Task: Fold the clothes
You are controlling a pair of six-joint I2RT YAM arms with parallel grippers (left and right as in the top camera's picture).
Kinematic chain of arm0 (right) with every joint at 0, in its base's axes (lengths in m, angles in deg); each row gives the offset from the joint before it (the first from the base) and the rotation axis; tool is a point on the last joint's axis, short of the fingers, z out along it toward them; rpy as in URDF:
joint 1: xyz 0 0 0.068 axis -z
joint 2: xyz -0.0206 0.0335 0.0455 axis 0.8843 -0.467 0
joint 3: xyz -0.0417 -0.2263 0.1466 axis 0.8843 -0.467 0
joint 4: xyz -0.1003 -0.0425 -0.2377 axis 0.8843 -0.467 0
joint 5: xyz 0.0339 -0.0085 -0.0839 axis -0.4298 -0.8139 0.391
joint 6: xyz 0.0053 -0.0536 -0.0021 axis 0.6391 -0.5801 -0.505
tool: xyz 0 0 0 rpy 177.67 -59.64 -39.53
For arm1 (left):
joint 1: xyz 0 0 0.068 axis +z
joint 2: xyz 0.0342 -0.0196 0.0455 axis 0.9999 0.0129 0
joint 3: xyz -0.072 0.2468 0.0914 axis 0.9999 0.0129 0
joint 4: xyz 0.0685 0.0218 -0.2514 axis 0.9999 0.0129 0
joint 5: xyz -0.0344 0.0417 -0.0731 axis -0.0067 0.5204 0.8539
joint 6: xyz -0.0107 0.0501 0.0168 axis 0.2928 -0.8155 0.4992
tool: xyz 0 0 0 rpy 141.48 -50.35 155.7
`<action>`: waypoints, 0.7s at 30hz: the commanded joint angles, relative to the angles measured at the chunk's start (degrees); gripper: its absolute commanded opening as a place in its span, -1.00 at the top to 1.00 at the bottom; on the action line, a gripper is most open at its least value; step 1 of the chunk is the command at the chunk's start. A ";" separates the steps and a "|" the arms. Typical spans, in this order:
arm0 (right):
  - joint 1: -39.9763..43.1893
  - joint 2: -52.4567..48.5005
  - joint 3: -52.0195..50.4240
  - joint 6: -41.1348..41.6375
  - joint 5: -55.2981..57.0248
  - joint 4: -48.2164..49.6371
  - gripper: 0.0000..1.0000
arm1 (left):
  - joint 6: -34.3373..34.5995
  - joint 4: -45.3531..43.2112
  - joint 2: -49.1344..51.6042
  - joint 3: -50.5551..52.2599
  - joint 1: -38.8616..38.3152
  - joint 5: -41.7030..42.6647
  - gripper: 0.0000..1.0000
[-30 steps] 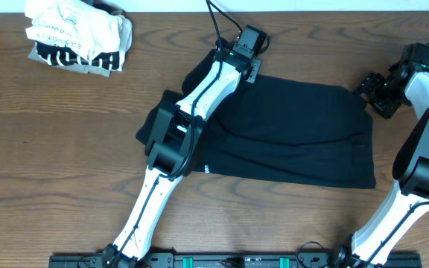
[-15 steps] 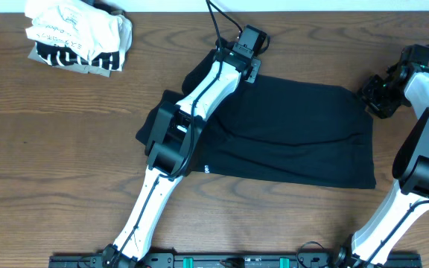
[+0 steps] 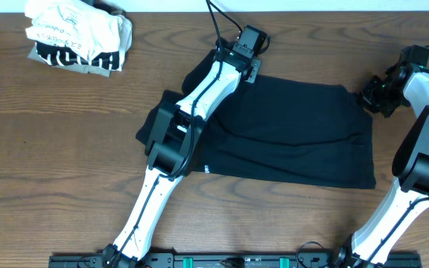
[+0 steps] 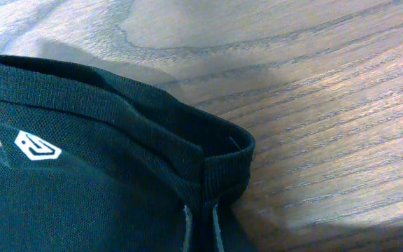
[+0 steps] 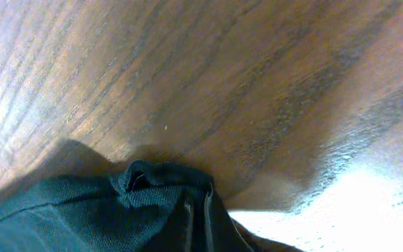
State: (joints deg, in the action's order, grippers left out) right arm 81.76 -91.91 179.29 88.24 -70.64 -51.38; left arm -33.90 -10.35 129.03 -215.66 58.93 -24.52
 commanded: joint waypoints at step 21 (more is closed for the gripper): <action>1.77 5.42 5.03 -0.04 -1.16 -5.55 0.97 | 0.55 1.03 -6.01 -0.35 0.13 -0.52 0.88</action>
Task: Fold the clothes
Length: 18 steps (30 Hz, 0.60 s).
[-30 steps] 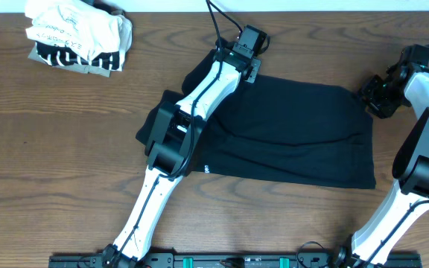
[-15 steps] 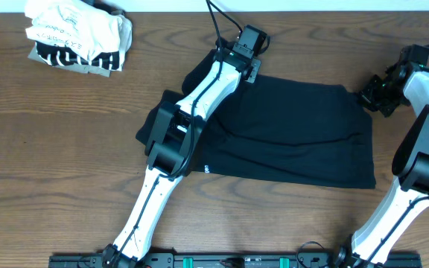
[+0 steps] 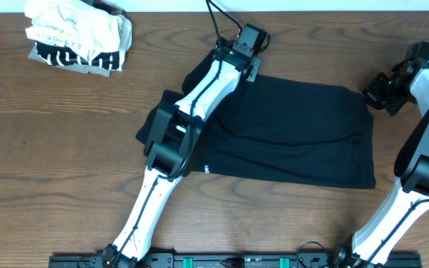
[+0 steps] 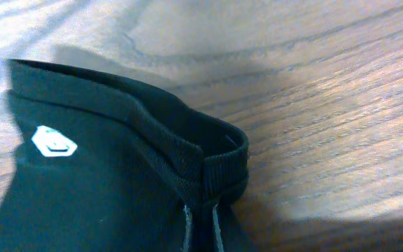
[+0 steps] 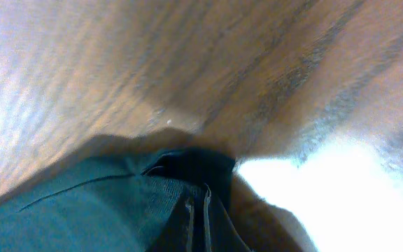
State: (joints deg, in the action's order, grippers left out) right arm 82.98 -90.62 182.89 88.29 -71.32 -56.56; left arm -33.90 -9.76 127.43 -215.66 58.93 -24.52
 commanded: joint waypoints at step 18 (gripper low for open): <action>0.55 9.51 1.42 -0.76 -0.31 -9.70 0.97 | 2.78 14.38 -13.03 -0.35 0.15 -0.50 0.88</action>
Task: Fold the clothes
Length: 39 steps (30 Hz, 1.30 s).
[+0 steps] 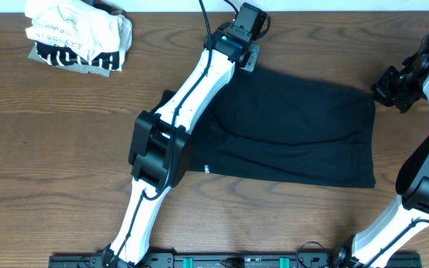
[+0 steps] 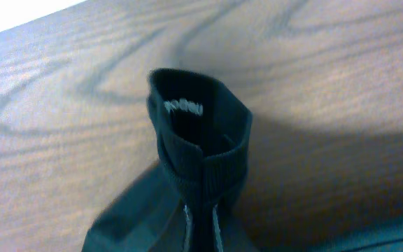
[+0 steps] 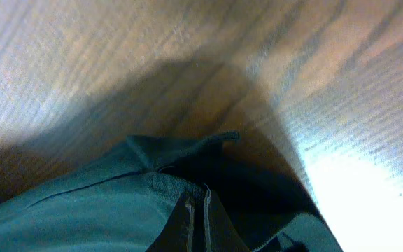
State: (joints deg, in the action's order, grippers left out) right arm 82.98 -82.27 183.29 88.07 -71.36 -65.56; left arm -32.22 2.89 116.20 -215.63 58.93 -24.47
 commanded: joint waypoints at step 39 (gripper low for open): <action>-0.98 1.16 1.01 5.49 9.05 -23.61 0.97 | 21.40 43.93 -1.86 -0.37 4.96 -0.52 0.05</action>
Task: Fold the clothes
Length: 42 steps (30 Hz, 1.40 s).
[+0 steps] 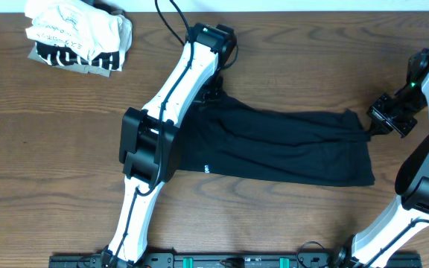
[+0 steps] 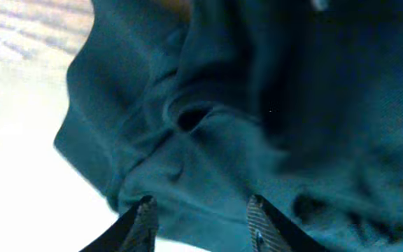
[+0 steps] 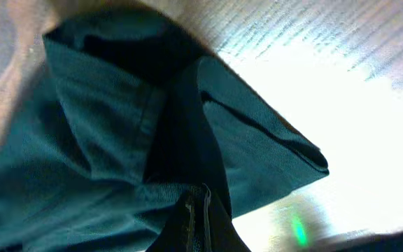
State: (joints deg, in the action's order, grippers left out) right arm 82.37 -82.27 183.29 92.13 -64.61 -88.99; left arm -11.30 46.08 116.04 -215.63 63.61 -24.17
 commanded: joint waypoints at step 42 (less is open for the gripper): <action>-5.40 1.16 0.20 -5.92 2.54 1.14 -0.93 | -7.54 -19.96 1.22 -0.11 1.51 12.31 -0.79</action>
State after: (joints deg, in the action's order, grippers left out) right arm 77.38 -82.27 183.29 86.91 -62.42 -87.99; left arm -19.28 26.32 116.15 -215.63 64.18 -13.57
